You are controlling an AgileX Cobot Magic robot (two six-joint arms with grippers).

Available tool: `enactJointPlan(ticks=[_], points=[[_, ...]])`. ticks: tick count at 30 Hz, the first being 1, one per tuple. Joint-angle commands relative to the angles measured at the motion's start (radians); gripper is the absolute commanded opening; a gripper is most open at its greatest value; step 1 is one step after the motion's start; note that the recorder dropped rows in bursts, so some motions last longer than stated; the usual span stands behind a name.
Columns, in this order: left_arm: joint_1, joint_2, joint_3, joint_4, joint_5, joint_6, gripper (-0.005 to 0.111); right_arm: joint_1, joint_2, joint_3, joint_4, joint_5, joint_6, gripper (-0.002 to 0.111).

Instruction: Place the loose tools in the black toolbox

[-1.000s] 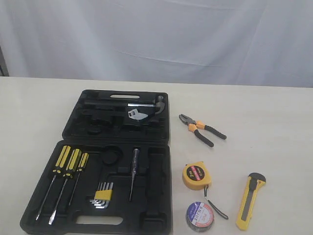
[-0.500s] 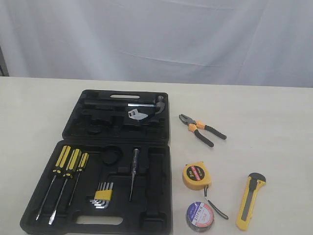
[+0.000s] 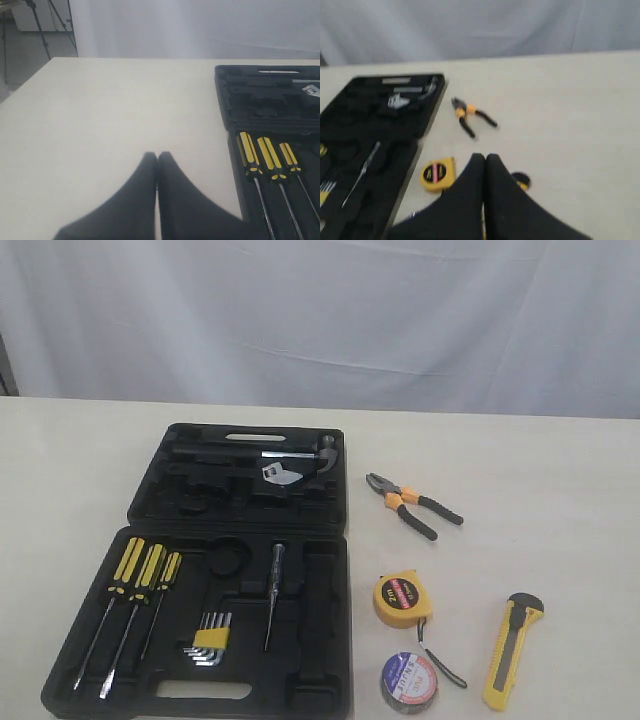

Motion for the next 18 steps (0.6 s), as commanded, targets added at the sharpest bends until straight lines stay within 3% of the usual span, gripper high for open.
enactJointPlan(ticks=[1,8,18], points=[[-0.005,-0.001,0.003,-0.008,-0.008,-0.004,0.0,0.05,0.285,-0.245,0.012,0.276,-0.012,-0.001],[-0.005,-0.001,0.003,-0.008,-0.008,-0.004,0.0,0.088,0.608,-0.424,0.023,0.317,-0.012,-0.001],[-0.005,-0.001,0.003,-0.008,-0.008,-0.004,0.0,0.088,0.855,-0.348,-0.015,0.232,0.121,-0.001]])
